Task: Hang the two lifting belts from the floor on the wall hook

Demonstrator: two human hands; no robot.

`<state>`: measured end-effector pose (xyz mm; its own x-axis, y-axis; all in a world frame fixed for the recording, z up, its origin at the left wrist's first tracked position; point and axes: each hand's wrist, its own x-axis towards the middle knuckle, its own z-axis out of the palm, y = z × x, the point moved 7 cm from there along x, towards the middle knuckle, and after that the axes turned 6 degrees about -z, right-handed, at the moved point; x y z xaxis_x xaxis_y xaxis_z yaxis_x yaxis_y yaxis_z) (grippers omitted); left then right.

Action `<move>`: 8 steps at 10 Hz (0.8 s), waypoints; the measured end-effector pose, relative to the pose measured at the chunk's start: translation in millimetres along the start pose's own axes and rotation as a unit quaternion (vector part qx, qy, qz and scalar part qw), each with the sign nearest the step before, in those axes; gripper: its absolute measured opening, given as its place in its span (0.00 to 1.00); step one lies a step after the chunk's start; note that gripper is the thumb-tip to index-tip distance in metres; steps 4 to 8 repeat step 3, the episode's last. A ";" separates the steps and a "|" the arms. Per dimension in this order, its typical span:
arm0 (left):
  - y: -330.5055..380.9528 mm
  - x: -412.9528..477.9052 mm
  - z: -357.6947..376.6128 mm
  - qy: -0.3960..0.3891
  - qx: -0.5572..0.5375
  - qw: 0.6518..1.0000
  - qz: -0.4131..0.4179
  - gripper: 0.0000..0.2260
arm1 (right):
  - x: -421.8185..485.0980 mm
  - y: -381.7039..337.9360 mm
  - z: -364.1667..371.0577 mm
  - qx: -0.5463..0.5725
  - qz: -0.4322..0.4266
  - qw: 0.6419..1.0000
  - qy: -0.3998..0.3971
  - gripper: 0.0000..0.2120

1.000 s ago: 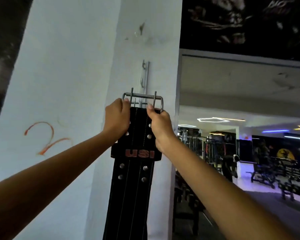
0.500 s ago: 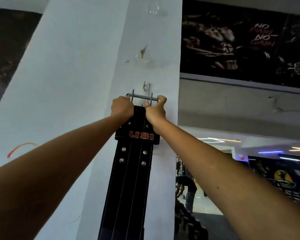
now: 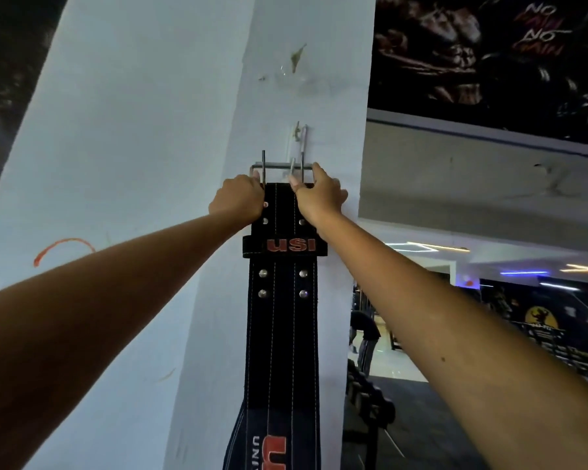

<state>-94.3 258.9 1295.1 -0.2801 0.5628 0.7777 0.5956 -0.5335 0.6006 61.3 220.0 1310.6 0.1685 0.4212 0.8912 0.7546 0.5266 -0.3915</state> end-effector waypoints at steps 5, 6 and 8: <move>-29.6 -70.0 -7.6 -0.021 -0.082 0.985 0.147 0.19 | -87.2 12.6 18.6 -0.030 -0.090 0.995 -0.009 0.24; -29.6 -70.0 -7.6 -0.021 -0.082 0.985 0.147 0.19 | -87.2 12.6 18.6 -0.030 -0.090 0.995 -0.009 0.24; -29.6 -70.0 -7.6 -0.021 -0.082 0.985 0.147 0.19 | -87.2 12.6 18.6 -0.030 -0.090 0.995 -0.009 0.24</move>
